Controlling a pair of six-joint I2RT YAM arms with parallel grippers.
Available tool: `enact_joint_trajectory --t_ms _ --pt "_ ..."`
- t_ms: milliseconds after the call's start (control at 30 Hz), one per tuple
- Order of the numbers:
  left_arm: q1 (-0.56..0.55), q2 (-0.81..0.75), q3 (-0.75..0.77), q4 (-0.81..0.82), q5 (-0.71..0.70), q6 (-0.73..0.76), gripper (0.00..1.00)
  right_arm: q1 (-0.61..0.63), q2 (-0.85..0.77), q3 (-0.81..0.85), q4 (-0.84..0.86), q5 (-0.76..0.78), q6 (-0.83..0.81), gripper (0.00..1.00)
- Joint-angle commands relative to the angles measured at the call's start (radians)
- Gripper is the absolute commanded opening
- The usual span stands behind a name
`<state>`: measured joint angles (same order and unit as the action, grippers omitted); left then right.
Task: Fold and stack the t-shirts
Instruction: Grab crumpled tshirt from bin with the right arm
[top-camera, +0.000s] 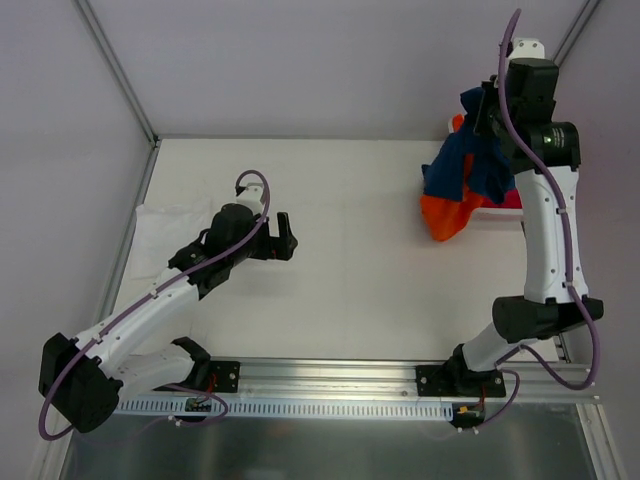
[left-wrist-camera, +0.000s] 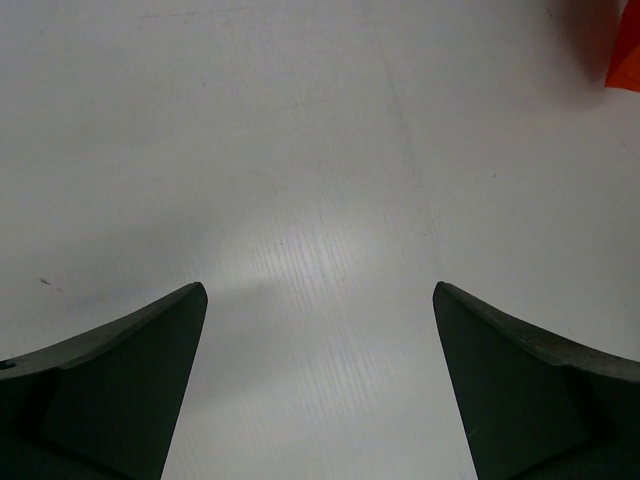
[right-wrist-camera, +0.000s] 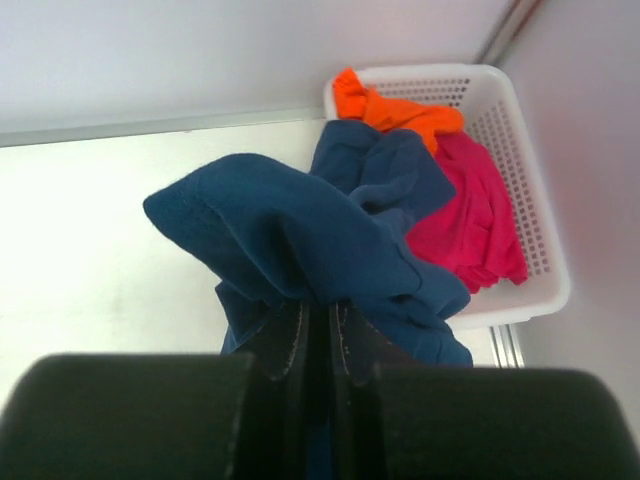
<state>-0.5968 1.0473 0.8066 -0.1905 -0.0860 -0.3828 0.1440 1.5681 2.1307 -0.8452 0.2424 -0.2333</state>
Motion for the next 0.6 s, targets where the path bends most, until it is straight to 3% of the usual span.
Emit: enact_joint_trajectory --t_ms 0,167,333,567 --pt "-0.008 -0.055 -0.026 0.026 0.011 -0.016 0.99 -0.023 0.068 0.053 0.044 0.097 -0.018 0.01" --pt "-0.008 -0.078 -0.047 0.025 -0.014 -0.013 0.99 -0.078 0.263 0.260 0.103 0.196 -0.024 0.00" --pt "-0.009 -0.046 -0.041 0.026 -0.014 -0.013 0.99 -0.109 0.440 0.457 0.265 0.372 -0.121 0.00" --pt "-0.008 0.058 -0.021 0.029 -0.011 -0.033 0.99 -0.222 0.432 0.446 0.443 0.488 -0.205 0.00"
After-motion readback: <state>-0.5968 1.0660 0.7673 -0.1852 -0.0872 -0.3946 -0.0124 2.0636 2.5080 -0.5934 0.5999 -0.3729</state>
